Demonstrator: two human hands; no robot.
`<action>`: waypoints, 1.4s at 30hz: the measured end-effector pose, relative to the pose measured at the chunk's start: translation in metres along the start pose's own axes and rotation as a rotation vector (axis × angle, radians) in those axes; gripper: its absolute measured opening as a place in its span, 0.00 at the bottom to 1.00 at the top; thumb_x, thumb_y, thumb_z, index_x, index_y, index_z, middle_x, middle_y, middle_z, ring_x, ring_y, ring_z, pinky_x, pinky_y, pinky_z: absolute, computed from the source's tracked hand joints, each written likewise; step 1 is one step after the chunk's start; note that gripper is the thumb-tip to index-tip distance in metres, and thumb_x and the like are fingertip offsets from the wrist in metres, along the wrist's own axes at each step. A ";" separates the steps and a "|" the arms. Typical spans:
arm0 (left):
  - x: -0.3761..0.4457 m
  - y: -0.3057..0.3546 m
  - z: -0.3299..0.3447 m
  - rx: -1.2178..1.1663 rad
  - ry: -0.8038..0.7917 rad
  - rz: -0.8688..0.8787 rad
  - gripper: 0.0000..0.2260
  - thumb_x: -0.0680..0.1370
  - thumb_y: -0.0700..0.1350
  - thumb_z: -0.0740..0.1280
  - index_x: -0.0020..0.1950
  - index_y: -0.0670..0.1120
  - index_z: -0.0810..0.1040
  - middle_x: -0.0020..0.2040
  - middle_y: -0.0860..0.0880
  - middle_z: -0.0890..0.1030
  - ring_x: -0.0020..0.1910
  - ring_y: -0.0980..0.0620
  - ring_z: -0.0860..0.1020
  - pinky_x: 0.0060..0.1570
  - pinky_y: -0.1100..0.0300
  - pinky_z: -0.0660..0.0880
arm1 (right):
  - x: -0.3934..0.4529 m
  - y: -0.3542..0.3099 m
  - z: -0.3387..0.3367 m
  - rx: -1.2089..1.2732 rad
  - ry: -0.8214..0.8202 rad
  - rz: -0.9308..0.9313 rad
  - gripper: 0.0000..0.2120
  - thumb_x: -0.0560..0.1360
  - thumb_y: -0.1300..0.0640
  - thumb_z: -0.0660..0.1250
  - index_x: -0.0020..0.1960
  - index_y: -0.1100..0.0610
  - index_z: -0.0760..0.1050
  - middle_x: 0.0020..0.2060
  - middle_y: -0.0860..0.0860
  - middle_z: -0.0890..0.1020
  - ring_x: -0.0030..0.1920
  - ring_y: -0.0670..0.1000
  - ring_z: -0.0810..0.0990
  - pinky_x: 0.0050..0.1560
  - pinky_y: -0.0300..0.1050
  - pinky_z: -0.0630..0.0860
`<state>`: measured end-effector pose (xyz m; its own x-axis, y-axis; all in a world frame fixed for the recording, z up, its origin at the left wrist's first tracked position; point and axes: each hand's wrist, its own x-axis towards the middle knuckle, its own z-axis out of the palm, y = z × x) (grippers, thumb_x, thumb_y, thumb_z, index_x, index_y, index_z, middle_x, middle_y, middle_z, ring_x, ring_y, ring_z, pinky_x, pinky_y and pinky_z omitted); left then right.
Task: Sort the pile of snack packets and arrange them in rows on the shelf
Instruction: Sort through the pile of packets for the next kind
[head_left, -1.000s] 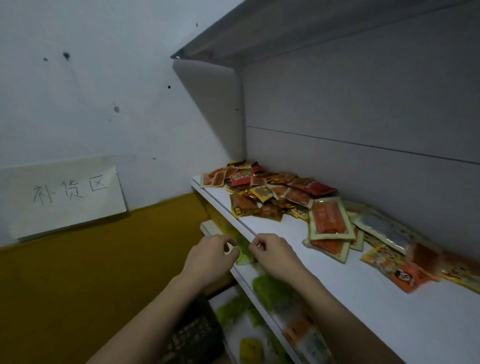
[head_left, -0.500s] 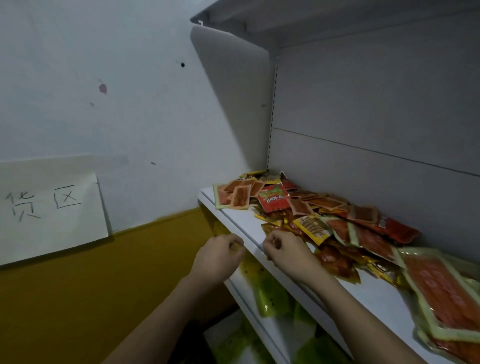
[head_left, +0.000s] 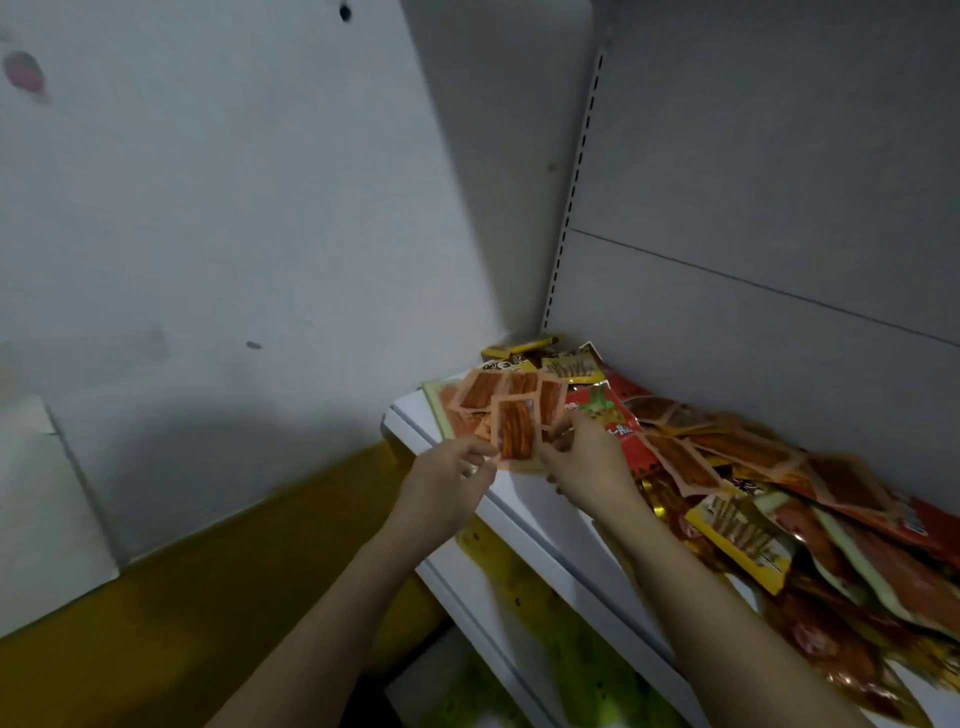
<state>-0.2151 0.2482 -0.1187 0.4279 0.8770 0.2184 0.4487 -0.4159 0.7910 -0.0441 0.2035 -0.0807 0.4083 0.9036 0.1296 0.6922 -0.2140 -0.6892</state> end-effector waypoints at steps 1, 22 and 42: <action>0.013 0.000 -0.004 -0.057 0.007 -0.003 0.06 0.81 0.44 0.68 0.57 0.49 0.81 0.50 0.52 0.82 0.50 0.56 0.78 0.45 0.74 0.71 | 0.016 0.000 0.003 -0.025 0.028 -0.007 0.06 0.78 0.56 0.68 0.48 0.54 0.71 0.42 0.48 0.78 0.44 0.52 0.80 0.43 0.51 0.77; 0.134 0.010 -0.015 -0.714 -0.131 -0.278 0.16 0.81 0.48 0.67 0.68 0.47 0.73 0.52 0.45 0.84 0.45 0.49 0.85 0.39 0.56 0.82 | 0.134 -0.022 -0.027 0.329 -0.287 0.069 0.06 0.79 0.67 0.64 0.45 0.67 0.77 0.34 0.58 0.78 0.29 0.49 0.77 0.30 0.38 0.77; 0.146 -0.034 -0.020 -0.798 0.091 -0.311 0.18 0.80 0.31 0.64 0.69 0.44 0.71 0.51 0.41 0.82 0.42 0.47 0.84 0.39 0.55 0.82 | 0.172 0.010 0.008 -0.119 -0.149 0.124 0.03 0.74 0.63 0.71 0.47 0.62 0.80 0.44 0.56 0.81 0.47 0.56 0.80 0.49 0.48 0.78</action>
<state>-0.1835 0.3951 -0.1027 0.2967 0.9533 -0.0568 -0.1649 0.1098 0.9802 0.0278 0.3601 -0.0710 0.4088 0.9104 -0.0636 0.7110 -0.3614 -0.6033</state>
